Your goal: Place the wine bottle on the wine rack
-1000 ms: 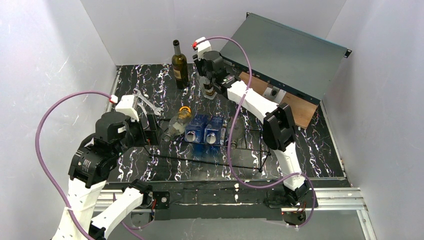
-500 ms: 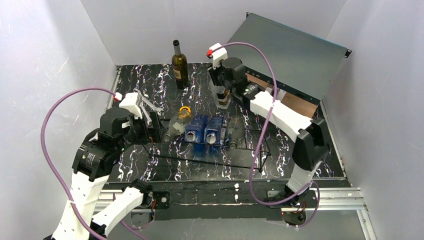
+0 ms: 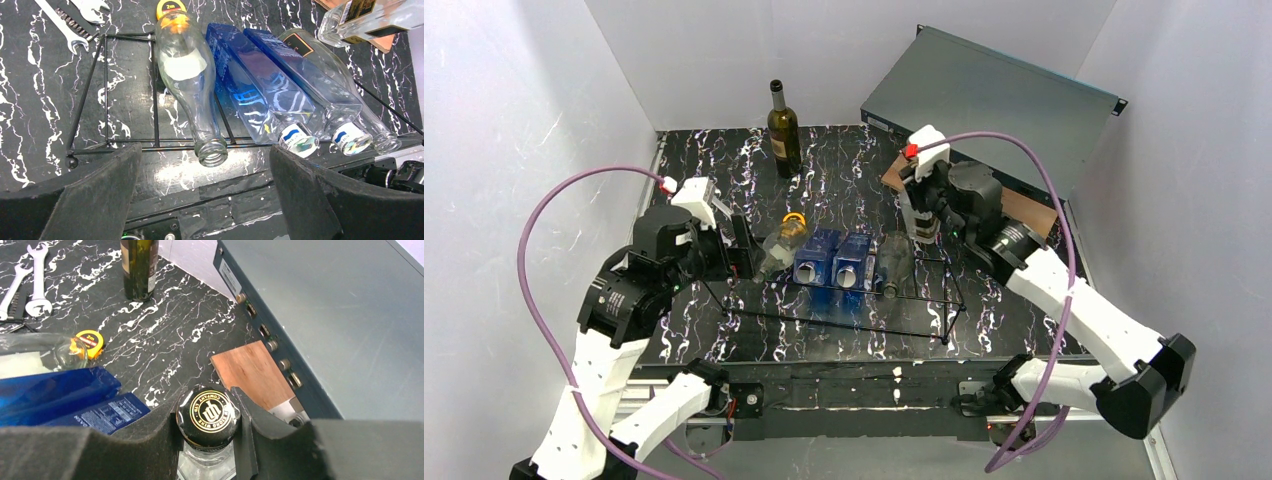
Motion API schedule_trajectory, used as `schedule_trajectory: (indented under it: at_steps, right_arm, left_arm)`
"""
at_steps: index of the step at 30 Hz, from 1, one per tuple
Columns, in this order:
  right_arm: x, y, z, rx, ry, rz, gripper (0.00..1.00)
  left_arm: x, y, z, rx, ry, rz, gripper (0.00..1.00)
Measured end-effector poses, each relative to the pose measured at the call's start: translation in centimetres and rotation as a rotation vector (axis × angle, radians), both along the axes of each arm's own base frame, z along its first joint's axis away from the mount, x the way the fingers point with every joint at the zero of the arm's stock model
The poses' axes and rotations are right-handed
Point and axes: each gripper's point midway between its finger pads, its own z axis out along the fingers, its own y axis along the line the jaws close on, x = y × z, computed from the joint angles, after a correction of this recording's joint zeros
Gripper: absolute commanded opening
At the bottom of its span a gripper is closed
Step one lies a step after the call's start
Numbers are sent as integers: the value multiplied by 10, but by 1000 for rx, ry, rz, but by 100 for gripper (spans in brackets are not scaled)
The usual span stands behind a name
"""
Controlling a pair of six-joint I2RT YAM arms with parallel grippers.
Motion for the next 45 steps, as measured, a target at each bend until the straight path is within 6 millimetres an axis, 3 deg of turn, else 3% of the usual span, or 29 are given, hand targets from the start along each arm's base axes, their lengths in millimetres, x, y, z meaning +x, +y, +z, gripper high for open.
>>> schedule_trajectory:
  at_steps: [9,19,32,34,35,39,45]
  right_arm:
    - [-22,-20,-19,0,14,-7,1]
    - [-40,-40,-66,-13,67,-20,1]
    - [-44,-48,-83,53,71,15,1]
    - [-45,-49,-83,59,69,20,11]
    - [-45,-49,-83,60,69,23,21]
    - [-46,-51,-84,63,81,17,26]
    - [-55,-50,-86,75,151,30,41]
  left_arm:
    - [2,-10,2,-47,5,-19,98]
    - [0,-15,0,-67,22,-32,98]
    - [3,-20,-5,-75,52,-39,98]
    - [4,-20,-5,-76,53,-40,98]
    - [4,-20,-5,-76,53,-40,98]
    - [4,-20,-5,-77,52,-40,98]
    - [6,-21,-5,-78,50,-41,98]
